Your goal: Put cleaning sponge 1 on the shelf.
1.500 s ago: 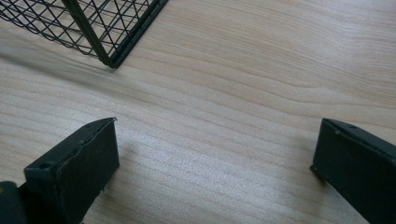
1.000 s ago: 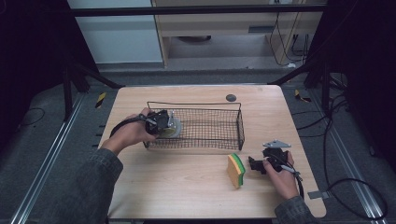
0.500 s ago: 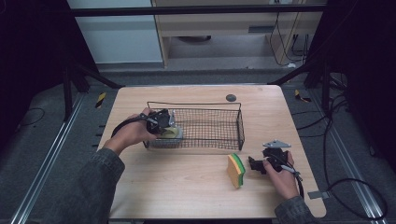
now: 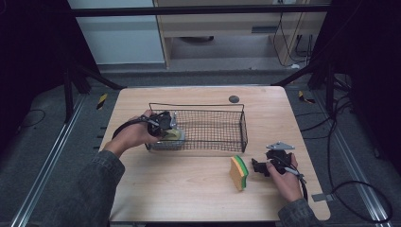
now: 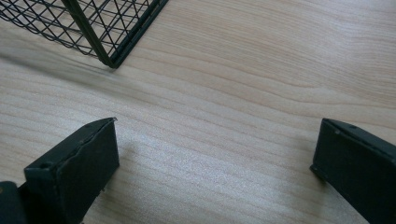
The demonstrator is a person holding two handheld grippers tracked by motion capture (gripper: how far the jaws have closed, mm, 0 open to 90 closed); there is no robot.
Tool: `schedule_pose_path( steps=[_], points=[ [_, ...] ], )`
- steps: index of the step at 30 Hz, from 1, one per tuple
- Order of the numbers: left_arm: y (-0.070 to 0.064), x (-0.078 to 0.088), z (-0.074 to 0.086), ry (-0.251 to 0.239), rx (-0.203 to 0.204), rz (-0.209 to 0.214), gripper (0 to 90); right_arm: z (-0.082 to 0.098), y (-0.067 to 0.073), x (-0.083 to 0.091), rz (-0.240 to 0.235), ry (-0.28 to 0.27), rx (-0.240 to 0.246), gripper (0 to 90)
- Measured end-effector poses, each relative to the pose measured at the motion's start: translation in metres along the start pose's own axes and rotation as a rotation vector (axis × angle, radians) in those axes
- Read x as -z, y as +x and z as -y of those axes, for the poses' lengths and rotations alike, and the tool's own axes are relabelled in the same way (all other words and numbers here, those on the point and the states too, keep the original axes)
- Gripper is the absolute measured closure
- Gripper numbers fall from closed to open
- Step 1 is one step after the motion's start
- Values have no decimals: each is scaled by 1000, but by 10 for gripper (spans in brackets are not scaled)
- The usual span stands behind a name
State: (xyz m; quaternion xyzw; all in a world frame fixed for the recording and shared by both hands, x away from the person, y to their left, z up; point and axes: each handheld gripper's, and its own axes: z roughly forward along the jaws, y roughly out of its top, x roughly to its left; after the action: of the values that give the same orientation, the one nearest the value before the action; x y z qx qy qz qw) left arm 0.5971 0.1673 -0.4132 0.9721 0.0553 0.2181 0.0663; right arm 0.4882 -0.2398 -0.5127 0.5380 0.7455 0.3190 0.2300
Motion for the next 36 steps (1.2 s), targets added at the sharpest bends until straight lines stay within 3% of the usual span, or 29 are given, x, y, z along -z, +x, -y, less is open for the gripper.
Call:
schedule_pose_path(
  steps=[8,17,23,26,27,28,30,31,36],
  points=[
    [0,3,2,-20,7,0,677,0,0,0,-2,-1,0,4],
    [6,23,6,-110,63,-11,648,0,0,0,1,1,2,4],
    [7,35,7,-145,133,-66,498,0,0,0,2,1,2,4],
    [7,39,8,-159,192,-98,366,0,0,0,4,0,5,4],
    [7,39,8,-159,192,-98,311,0,0,0,4,0,5,4],
    [7,42,10,-184,226,-110,258,0,0,0,2,0,0,4],
    [6,44,10,-191,241,-112,228,0,0,0,5,0,3,4],
    [5,45,11,-204,253,-116,156,0,0,0,5,0,3,4],
    [-3,54,14,-263,317,-115,89,0,0,0,5,-1,3,4]
  ],
)
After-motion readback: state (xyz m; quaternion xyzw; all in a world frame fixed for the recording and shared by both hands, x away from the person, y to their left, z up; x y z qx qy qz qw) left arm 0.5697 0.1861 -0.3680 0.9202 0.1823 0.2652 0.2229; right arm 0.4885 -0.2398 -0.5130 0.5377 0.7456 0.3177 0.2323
